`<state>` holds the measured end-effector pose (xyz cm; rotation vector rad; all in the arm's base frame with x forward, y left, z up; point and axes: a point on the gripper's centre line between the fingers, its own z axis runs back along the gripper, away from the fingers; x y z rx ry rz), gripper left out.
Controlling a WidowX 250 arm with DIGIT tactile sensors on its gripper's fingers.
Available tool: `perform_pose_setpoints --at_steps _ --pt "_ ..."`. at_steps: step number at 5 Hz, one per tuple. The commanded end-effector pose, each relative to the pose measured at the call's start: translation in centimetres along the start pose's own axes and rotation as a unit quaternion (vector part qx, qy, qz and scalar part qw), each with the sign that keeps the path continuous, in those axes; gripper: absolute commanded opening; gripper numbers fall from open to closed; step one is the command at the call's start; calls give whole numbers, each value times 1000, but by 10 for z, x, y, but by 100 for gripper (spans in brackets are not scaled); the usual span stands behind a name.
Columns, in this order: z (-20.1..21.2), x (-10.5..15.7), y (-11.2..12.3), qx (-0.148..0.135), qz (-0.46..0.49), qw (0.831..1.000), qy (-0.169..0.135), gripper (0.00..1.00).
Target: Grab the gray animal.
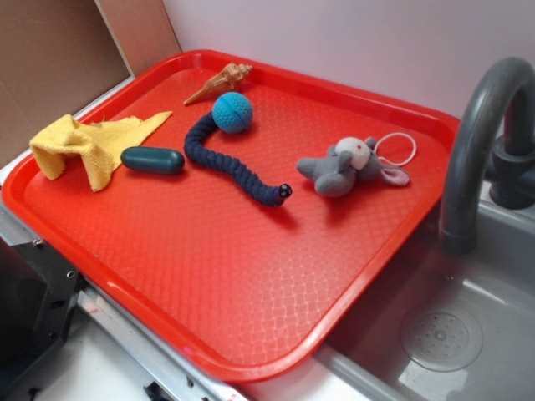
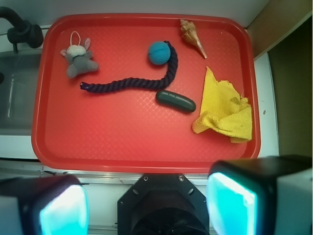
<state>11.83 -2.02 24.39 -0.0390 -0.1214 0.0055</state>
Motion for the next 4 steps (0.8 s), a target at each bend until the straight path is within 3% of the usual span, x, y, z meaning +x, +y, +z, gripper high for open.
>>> perform_pose_setpoints --at_steps 1,3,4 --pt "0 0 0 0 0 1000 0 100" --pt "-28 37 -23 20 20 995 -99 100" --pt "-46 60 -42 -9 -40 990 -134 100"
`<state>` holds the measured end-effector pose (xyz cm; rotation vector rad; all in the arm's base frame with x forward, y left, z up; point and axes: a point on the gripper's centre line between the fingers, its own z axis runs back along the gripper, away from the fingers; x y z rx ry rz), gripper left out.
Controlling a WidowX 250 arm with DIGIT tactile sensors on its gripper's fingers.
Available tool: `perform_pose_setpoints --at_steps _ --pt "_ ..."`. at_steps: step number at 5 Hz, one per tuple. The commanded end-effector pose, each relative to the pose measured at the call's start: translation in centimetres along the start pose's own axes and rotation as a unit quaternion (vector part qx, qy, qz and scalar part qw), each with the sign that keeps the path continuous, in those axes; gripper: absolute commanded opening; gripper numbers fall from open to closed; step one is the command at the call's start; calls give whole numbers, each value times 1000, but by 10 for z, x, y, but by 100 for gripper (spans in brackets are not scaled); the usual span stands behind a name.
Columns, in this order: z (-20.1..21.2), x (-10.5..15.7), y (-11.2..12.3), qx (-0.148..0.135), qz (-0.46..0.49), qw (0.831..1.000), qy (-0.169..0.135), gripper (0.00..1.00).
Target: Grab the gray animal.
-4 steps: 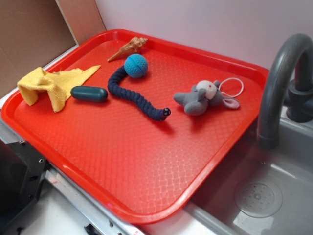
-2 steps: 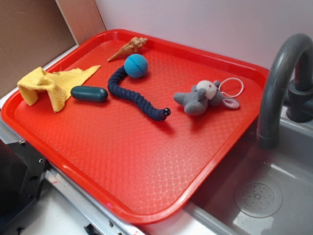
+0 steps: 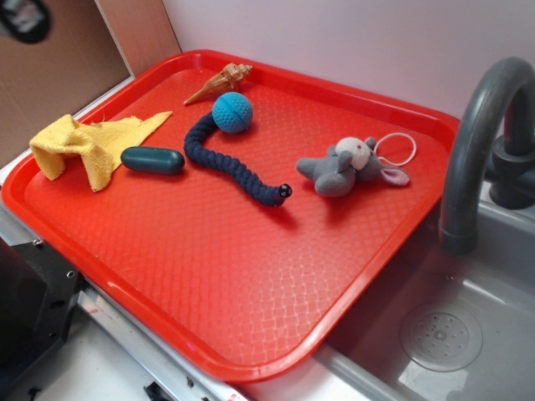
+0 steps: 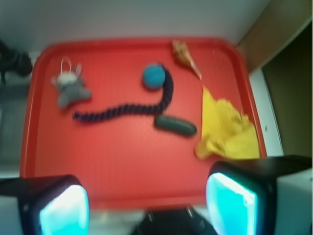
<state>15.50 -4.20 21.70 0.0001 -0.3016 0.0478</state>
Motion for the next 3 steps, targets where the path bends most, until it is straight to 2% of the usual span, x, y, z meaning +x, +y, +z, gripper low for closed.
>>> perform_pose_setpoints --at_steps 1,2,3 --pt "-52 45 -43 -64 -89 993 -41 100" --pt "-76 59 -55 -57 -92 994 -20 100" --pt "-107 76 -71 -61 -117 991 -14 100"
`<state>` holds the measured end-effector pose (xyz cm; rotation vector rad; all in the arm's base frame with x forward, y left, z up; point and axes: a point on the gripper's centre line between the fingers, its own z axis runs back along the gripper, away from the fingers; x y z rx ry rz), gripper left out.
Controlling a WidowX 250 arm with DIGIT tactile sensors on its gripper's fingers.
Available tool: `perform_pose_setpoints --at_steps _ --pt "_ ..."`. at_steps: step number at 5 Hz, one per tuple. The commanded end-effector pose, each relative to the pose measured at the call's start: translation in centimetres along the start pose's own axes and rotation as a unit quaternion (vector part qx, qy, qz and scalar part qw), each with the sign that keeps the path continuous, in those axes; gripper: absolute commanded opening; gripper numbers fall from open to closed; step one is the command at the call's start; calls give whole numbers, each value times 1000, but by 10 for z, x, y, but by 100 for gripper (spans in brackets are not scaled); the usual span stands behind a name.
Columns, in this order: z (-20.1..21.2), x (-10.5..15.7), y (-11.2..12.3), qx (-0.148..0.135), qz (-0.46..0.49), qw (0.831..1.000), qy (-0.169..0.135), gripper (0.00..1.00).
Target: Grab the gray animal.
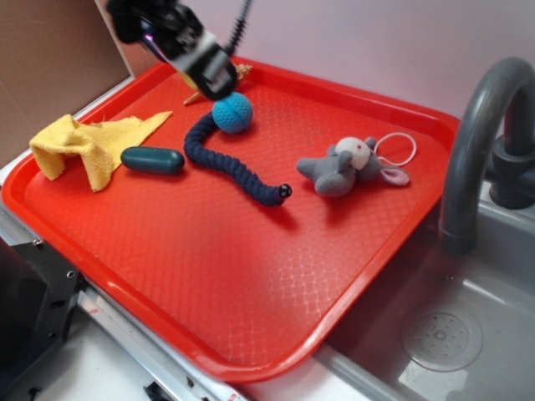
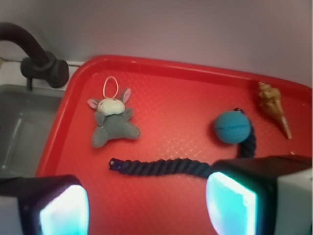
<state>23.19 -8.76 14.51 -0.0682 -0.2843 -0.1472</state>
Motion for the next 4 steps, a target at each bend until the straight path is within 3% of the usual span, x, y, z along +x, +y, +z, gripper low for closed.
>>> perform_pose_setpoints --at_steps 1,4 --pt "-49 42 -27 -15 -52 999 0 100" --pt "-98 49 -39 -92 -87 992 14 100"
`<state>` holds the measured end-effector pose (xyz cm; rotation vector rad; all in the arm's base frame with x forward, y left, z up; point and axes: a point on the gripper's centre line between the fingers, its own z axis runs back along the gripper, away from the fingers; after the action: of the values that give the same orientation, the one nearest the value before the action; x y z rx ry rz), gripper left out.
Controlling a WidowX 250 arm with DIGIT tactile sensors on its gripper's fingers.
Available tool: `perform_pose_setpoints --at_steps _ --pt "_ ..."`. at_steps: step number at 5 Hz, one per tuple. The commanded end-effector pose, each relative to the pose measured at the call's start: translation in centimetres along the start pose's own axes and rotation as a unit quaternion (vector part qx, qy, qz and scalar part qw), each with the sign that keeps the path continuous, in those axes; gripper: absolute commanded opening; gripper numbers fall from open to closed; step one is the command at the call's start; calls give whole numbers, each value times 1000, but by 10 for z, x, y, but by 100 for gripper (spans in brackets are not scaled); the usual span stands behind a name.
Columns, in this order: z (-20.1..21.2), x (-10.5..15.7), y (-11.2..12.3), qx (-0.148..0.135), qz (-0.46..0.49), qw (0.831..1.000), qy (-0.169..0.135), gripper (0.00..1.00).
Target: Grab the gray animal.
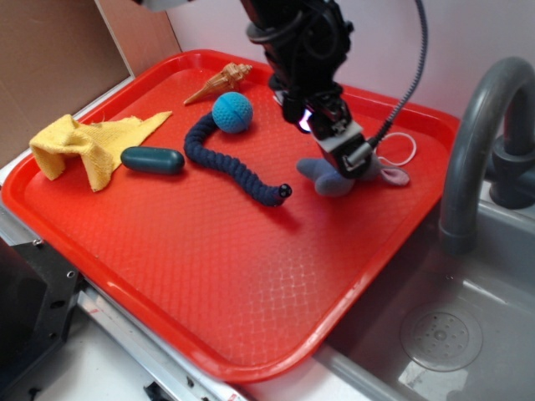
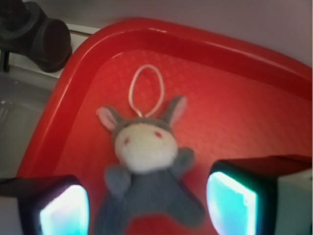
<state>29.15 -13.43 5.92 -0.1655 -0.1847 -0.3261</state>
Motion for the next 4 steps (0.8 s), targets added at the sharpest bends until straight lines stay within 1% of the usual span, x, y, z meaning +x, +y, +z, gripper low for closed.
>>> perform_pose_setpoints --at_steps 1,2,3,4 --pt "-4 9 -1 -7 -17 1000 -14 100" --pt "-17 7 6 22 -12 1000 11 100" --pt "-28 5 6 37 -18 998 46 100" --pt "-30 3 6 46 -21 997 52 54"
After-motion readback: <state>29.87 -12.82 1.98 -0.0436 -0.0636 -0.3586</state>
